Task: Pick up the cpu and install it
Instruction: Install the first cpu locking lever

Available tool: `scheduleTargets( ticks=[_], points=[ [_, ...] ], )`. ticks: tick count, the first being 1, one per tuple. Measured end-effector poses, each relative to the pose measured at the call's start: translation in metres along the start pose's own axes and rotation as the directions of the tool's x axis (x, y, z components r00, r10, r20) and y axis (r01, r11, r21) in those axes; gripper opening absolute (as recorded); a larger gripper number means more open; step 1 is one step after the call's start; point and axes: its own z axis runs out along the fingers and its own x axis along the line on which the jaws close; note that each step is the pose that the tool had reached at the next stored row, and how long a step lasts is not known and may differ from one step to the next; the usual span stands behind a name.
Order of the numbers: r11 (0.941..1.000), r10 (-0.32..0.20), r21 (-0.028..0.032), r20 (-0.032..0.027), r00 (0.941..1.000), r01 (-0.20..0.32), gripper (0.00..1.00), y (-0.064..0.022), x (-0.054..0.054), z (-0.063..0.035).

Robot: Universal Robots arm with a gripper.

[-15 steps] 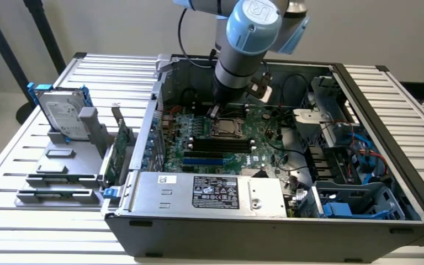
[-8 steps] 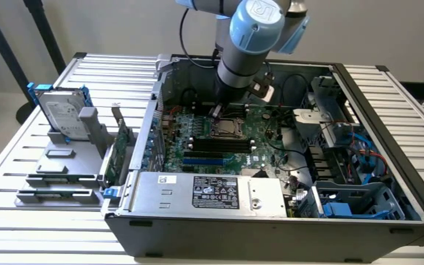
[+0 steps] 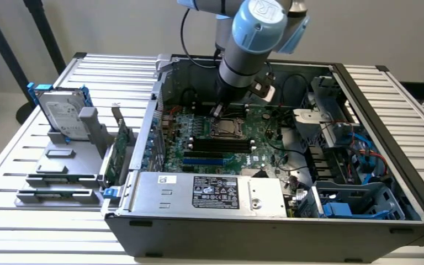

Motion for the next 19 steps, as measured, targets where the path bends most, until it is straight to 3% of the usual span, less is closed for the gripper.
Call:
scheduleTargets(
  ticks=[9, 19],
  points=[
    [0.9999, 0.007, 0.0141, 0.0072, 0.9999, -0.008, 0.11, 0.0048, 0.0022, -0.0006],
    [0.9996, 0.016, 0.0232, 0.0112, 0.9998, -0.016, 0.11, 0.0101, 0.0041, -0.0008]
  ],
)
